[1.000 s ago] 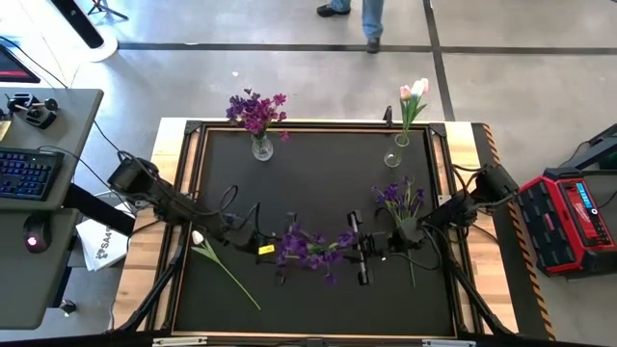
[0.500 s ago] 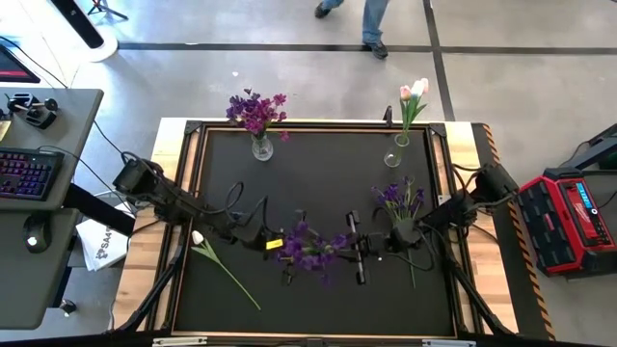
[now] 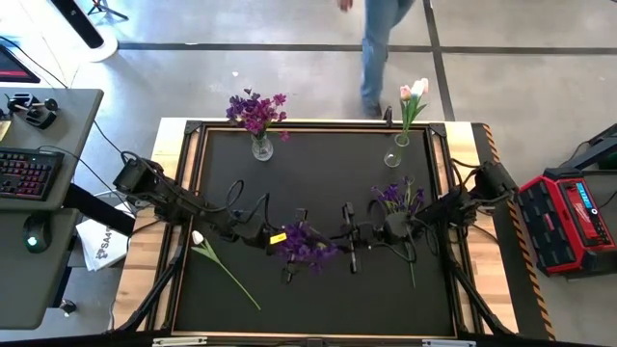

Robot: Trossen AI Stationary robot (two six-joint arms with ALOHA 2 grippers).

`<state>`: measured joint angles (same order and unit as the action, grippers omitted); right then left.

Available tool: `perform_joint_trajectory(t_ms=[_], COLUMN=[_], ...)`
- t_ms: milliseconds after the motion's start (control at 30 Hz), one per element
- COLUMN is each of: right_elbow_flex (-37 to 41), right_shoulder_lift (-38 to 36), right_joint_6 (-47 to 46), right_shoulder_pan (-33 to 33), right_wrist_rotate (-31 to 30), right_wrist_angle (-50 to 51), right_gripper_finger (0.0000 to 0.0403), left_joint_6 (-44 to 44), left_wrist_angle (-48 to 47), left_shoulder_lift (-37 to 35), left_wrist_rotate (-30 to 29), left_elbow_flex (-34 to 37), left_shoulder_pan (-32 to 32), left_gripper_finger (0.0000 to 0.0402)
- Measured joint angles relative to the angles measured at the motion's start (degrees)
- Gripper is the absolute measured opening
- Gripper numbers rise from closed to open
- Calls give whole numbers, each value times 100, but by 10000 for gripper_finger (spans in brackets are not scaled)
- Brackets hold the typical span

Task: Sort flowers into vase by color
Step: Put the left violet flowers into the left transparent vase

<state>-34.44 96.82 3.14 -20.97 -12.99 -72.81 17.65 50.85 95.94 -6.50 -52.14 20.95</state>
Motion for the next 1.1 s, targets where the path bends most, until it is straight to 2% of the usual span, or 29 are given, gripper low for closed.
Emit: perform_joint_trajectory(t_ms=[167,333,700,800,933,1100], right_elbow_flex=[0,0,0,0,0,0], right_shoulder_lift=[0,0,0,-1,-144,-594], right_joint_6=[14,76,75,76,143,333], right_shoulder_pan=[0,0,-4,-17,-103,-370], right_wrist_rotate=[7,11,11,17,-3,-320], right_wrist_angle=[1,-3,-6,-27,1,328], right_gripper_finger=[0,9,117,145,182,212], left_joint_6=[4,7,50,69,92,11], left_wrist_angle=[0,0,-178,-524,-1488,-2753], left_shoulder_lift=[0,0,-46,-188,-615,-1439], left_wrist_rotate=[0,-2,-16,-53,-814,-2588], left_elbow_flex=[0,0,2,-2,-67,-85], left_shoulder_pan=[0,9,65,166,375,711], left_gripper_finger=[273,236,104,67,25,4])
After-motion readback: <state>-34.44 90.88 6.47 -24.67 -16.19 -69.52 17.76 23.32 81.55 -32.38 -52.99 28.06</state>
